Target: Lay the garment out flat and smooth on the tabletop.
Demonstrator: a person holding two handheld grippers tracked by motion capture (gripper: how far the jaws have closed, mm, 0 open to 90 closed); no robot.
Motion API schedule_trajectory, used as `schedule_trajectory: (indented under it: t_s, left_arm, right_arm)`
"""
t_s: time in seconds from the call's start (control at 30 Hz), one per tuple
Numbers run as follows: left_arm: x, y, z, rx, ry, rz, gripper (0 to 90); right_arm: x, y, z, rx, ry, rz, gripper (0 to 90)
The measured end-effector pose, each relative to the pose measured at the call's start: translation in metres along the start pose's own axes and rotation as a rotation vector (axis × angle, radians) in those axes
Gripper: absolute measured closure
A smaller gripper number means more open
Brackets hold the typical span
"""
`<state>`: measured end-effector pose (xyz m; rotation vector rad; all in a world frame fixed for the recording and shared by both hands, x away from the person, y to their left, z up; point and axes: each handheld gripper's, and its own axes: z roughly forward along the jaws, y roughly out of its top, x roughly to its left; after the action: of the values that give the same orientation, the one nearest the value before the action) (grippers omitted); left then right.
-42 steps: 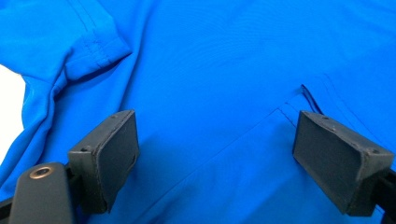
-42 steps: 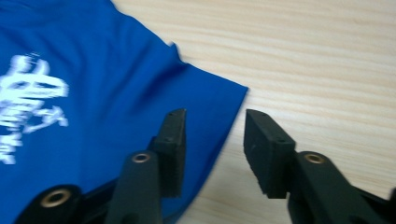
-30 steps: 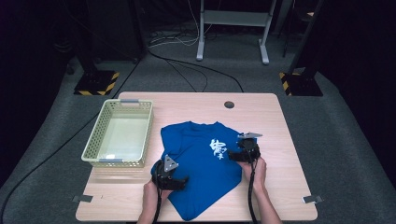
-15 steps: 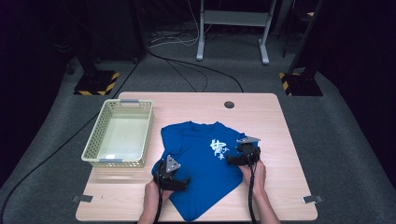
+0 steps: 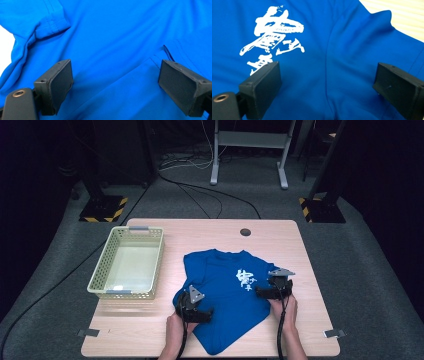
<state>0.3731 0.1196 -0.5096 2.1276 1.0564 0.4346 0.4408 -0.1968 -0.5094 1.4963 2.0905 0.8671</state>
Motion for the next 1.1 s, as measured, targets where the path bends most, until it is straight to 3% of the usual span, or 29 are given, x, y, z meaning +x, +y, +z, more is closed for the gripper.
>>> schedule_trajectory:
  t_s: [0.23,0.6,0.73,0.9,1.1]
  left_arm:
    - [-0.011,0.006,0.006,0.0,-0.005,0.014,12.4]
    - [-0.007,0.005,0.003,-0.002,-0.056,0.012,11.5]
    - [-0.001,0.008,-0.001,-0.014,-0.07,-0.008,11.7]
    - [0.013,0.028,-0.01,-0.058,-0.076,-0.031,12.7]
    - [0.036,0.055,0.002,-0.041,-0.085,-0.077,13.4]
  right_arm:
    - [-0.025,-0.006,-0.005,-0.011,-0.014,0.013,6.8]
    - [-0.025,-0.007,-0.006,-0.022,-0.016,0.015,6.8]
    - [-0.025,-0.007,-0.006,-0.022,-0.016,0.016,6.8]
    - [-0.025,-0.007,-0.006,-0.022,-0.016,0.015,6.8]
    - [-0.025,-0.007,-0.006,-0.022,-0.016,0.014,6.9]
